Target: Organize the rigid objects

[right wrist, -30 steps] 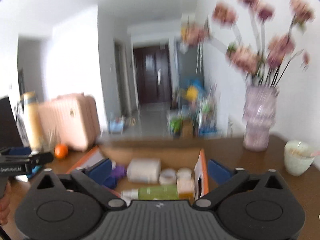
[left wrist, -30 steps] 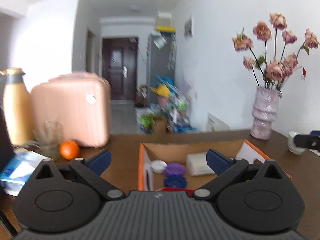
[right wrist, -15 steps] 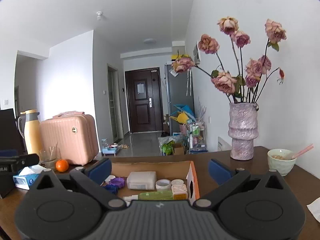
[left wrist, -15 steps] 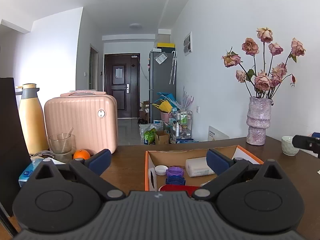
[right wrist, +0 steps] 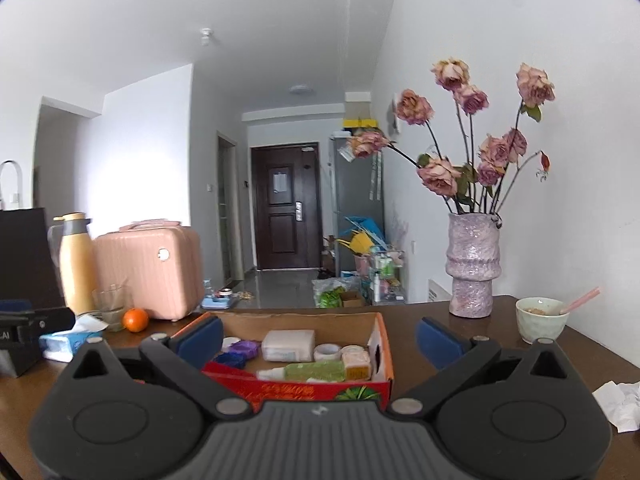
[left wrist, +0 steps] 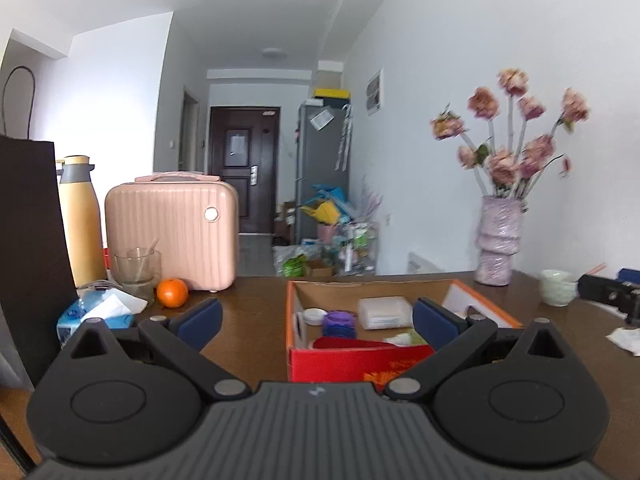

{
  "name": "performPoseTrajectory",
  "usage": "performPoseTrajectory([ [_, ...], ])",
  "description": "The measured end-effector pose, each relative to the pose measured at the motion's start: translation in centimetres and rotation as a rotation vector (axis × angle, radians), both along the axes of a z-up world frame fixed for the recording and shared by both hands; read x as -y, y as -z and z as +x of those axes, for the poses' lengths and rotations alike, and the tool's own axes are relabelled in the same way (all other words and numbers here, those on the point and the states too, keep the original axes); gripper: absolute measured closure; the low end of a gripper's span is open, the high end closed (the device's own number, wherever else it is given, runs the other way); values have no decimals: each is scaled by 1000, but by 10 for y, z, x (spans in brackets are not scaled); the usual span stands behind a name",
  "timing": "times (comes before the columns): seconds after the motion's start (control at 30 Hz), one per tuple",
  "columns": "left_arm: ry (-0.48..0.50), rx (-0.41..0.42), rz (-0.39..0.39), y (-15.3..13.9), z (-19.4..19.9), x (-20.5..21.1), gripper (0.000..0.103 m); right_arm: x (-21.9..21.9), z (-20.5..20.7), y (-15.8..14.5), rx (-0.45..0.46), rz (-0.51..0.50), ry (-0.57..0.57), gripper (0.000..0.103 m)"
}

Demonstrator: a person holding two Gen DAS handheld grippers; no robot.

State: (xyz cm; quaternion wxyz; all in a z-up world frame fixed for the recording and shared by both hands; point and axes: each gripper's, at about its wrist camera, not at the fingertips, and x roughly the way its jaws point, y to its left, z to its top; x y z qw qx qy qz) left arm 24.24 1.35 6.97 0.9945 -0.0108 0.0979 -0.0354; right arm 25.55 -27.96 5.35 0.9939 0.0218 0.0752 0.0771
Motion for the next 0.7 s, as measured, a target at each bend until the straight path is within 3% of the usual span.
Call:
performPoseTrajectory([
  [0.27,-29,-18,16,13,-69,-4,0,-8,-63,14,-20,21,-8,0],
  [0.57,-80,-35,110,40,-148,-1,0,-20,-153,35,-41,2,-11,0],
  [0.7,-131,-36,64,45,-190,-6,0,-22,-195,46,-110,38,40,0],
])
